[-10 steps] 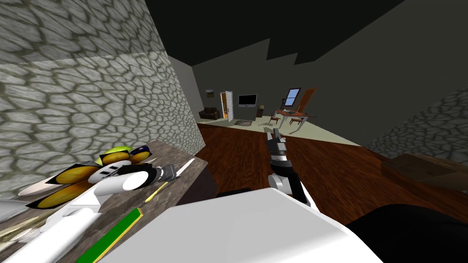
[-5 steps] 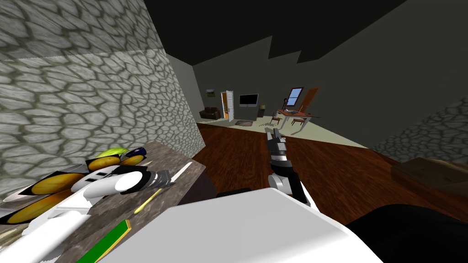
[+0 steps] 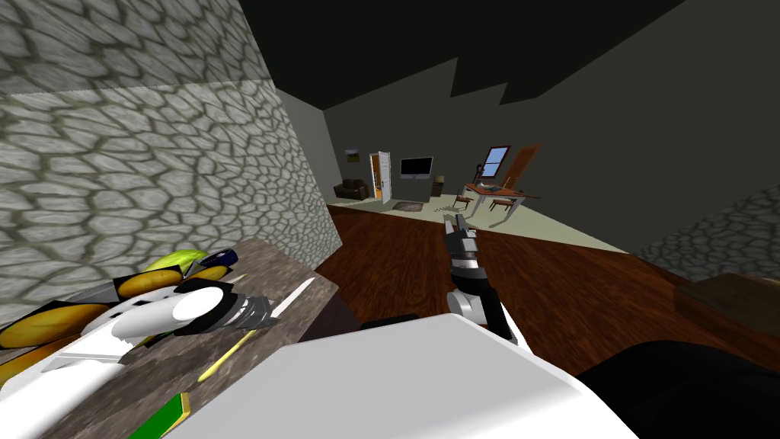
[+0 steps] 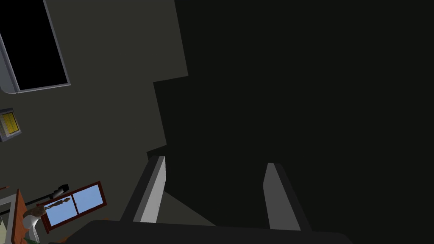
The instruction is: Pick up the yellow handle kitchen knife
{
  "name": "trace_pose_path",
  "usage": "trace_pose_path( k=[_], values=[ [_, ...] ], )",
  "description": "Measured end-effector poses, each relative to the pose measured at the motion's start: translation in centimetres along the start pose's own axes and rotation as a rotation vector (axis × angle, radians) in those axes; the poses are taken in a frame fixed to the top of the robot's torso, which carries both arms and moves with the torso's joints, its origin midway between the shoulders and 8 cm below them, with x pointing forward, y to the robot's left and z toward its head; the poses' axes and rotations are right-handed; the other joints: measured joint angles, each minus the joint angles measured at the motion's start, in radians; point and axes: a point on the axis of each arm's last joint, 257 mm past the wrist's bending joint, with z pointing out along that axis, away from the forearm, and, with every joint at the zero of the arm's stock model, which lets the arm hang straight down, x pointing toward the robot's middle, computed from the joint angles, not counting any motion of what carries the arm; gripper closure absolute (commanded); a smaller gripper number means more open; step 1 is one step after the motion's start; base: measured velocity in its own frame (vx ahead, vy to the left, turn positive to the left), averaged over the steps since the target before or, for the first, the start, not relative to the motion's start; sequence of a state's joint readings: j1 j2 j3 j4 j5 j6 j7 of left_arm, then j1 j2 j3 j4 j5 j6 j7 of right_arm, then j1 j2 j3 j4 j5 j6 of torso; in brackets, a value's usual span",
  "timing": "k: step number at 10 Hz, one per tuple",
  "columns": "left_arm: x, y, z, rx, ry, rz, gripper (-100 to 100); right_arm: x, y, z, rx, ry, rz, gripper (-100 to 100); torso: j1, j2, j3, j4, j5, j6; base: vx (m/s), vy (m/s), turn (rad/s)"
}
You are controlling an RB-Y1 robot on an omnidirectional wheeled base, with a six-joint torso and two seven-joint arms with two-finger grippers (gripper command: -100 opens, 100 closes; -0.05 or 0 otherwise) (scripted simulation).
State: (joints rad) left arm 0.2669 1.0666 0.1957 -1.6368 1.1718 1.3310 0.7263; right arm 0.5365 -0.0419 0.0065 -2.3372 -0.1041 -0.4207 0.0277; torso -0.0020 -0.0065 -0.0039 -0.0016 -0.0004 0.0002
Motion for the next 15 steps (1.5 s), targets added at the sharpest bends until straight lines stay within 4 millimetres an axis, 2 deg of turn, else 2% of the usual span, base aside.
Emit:
trace_pose_path(
  k=[2, 4, 5, 6, 8, 9, 13, 15],
  values=[
    [-2.4, 0.8, -0.4, -0.063, -0.05, -0.08, -100, 0.0, 0.0, 0.0, 0.0, 0.0, 0.0, 0, 0.0, -0.002, -0.001, 0.0, 0.0, 0.0, 0.116, -0.037, 0.026],
    [-3.7, 1.6, -0.8, -0.109, -0.086, -0.139, -100, 0.0, 0.0, 0.0, 0.0, 0.0, 0.0, 0, 0.001, 0.001, 0.0, 0.0, 0.0, 0.0, 0.054, -0.021, 0.013],
    [-3.8, 1.7, -0.8, -0.113, -0.089, -0.144, 0, 0.0, 0.0, 0.0, 0.0, 0.0, 0.0, 0, 0.002, 0.004, 0.002, 0.001, 0.0, 0.0, 0.007, -0.003, -0.001],
    [-3.8, 1.7, -0.8, -0.112, -0.088, -0.143, -100, 0.0, 0.0, 0.0, 0.0, 0.0, 0.0, 0, 0.002, 0.006, 0.003, 0.001, 0.001, 0.0, -0.01, -0.007, -0.1],
    [-4.6, 1.9, 0.7, -0.11, -0.089, -0.162, -100, 0.0, 0.0, 0.0, 0.0, 0.0, 0.0, 0, 0.003, 0.008, 0.005, 0.002, 0.001, 0.0, -0.017, -0.005, -0.067],
    [-4.7, 1.8, 0.8, -0.109, -0.087, -0.161, 100, 0.0, 0.0, 0.0, 0.0, 0.0, 0.0, 0, 0.003, 0.008, 0.004, 0.002, 0.001, 0.0, 0.0, 0.0, 0.0],
    [-4.5, 1.6, 0.6, -0.105, -0.083, -0.168, 100, 0.0, 0.0, 0.0, 0.0, 0.0, 0.0, 0, 0.006, 0.008, 0.004, 0.0, 0.005, 0.001, 0.001, 0.0, 0.005],
    [-4.5, 1.6, 0.6, -0.104, -0.082, -0.168, -100, 0.0, 0.0, 0.0, 0.0, 0.0, 0.0, 0, 0.008, 0.007, 0.003, -0.001, 0.006, 0.001, -0.032, 0.02, 0.011]
  ],
)
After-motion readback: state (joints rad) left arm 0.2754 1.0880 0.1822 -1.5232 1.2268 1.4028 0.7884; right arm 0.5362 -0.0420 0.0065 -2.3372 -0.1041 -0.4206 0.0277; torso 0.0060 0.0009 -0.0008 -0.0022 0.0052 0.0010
